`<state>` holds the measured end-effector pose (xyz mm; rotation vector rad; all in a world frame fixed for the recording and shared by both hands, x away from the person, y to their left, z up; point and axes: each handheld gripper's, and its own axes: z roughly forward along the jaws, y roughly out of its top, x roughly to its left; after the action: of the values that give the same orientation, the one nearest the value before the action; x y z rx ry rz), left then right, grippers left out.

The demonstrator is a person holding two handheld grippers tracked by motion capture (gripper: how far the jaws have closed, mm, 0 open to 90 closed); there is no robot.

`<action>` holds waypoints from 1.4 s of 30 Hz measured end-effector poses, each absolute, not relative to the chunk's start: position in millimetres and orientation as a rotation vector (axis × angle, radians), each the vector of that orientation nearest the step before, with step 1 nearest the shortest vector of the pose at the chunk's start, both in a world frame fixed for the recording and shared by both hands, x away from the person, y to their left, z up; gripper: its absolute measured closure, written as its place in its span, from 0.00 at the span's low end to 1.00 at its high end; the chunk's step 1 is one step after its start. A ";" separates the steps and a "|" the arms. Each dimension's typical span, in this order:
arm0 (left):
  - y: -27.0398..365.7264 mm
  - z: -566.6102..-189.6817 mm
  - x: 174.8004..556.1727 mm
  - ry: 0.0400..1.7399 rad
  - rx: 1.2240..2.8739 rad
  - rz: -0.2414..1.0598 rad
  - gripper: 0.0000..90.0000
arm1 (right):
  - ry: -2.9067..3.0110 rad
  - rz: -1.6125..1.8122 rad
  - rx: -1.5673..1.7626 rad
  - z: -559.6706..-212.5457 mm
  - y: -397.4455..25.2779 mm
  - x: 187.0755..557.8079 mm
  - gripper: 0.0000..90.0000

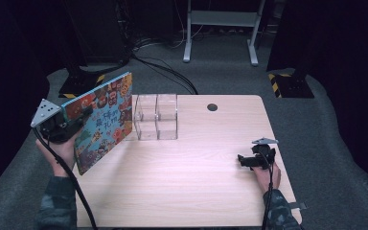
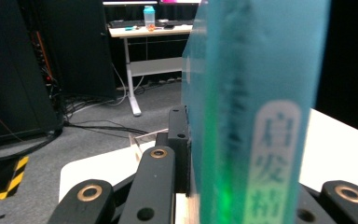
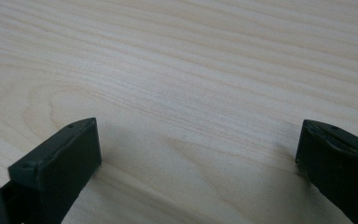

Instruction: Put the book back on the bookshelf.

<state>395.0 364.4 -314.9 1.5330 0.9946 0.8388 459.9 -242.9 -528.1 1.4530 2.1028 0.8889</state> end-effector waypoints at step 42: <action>347.6 -366.6 426.2 0.997 1.354 0.933 0.90 | 2.100 0.889 1.470 -527.7 -241.5 459.6 0.00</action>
<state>426.2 347.6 -366.6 1.3544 0.9966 0.9326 459.6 -241.5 -527.7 1.4699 2.1001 0.8890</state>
